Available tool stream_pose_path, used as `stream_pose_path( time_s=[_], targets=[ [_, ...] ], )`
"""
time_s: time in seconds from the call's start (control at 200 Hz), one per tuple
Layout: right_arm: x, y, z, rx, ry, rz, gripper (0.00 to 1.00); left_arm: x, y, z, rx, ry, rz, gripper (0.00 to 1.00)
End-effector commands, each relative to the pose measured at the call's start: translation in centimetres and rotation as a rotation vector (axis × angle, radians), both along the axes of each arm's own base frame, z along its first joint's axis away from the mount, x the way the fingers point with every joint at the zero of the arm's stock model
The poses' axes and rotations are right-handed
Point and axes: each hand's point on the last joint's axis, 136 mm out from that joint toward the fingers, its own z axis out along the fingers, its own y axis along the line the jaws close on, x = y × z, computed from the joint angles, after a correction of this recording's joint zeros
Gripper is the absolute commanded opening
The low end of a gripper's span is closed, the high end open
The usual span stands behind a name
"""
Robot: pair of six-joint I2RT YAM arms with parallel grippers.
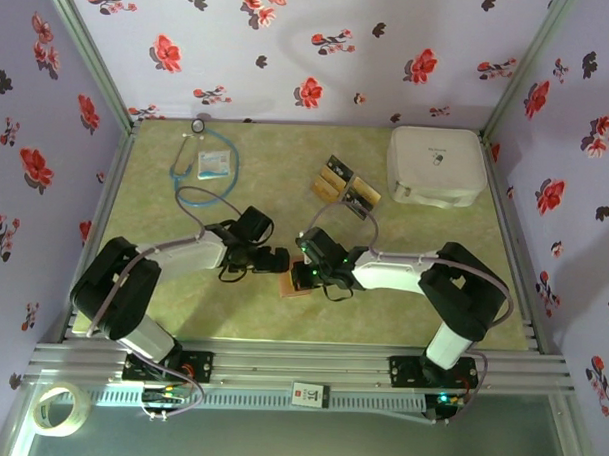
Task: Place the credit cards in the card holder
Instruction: Close the card holder at the center of the table.
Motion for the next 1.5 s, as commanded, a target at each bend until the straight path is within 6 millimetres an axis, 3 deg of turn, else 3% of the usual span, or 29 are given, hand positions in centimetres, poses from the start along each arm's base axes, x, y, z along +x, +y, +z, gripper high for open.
stream_pose_path(
  time_s=[0.0,0.275,0.585,0.75,1.09,1.495],
  targets=[
    [0.3,-0.7,1.2,0.017,-0.008,-0.025,0.00,0.1,1.5,-1.1,0.126,0.003,-0.018,1.00],
    [1.4,-2.7,2.5,0.020,-0.033,-0.071,0.00,0.2,2.2,-1.4,0.177,0.000,-0.022,1.00],
    [0.7,-2.8,0.3,0.007,0.014,-0.067,0.00,0.3,2.1,-1.2,0.179,-0.006,-0.024,1.00],
    [0.5,-2.7,-0.9,0.000,0.038,-0.066,0.00,0.7,1.8,0.0,0.160,-0.032,-0.029,1.00],
    [0.4,-2.6,-1.3,0.001,0.047,-0.062,0.00,1.7,-0.1,3.3,0.091,-0.110,-0.060,1.00],
    [0.4,-2.5,-0.9,0.012,0.046,-0.062,0.00,1.3,-0.4,0.1,0.130,-0.068,-0.085,1.00]
  ],
)
